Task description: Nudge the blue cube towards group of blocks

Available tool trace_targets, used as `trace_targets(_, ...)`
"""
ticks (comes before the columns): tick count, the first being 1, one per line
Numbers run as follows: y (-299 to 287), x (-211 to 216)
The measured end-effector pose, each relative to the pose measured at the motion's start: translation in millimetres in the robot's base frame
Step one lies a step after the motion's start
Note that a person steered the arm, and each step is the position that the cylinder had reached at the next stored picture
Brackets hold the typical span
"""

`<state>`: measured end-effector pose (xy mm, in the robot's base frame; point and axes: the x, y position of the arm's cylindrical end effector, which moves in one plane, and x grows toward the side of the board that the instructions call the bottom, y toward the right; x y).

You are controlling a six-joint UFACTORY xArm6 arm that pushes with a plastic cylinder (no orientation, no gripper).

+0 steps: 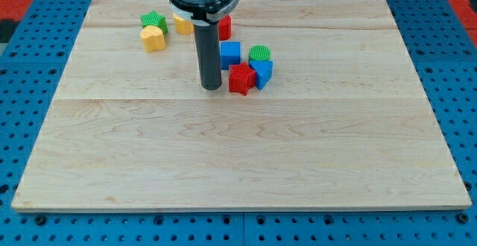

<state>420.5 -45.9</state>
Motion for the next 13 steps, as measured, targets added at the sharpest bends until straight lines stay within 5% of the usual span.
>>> trace_targets(2, 37, 16)
trace_targets(3, 7, 18)
trace_targets(8, -28, -102)
trace_targets(13, 21, -80)
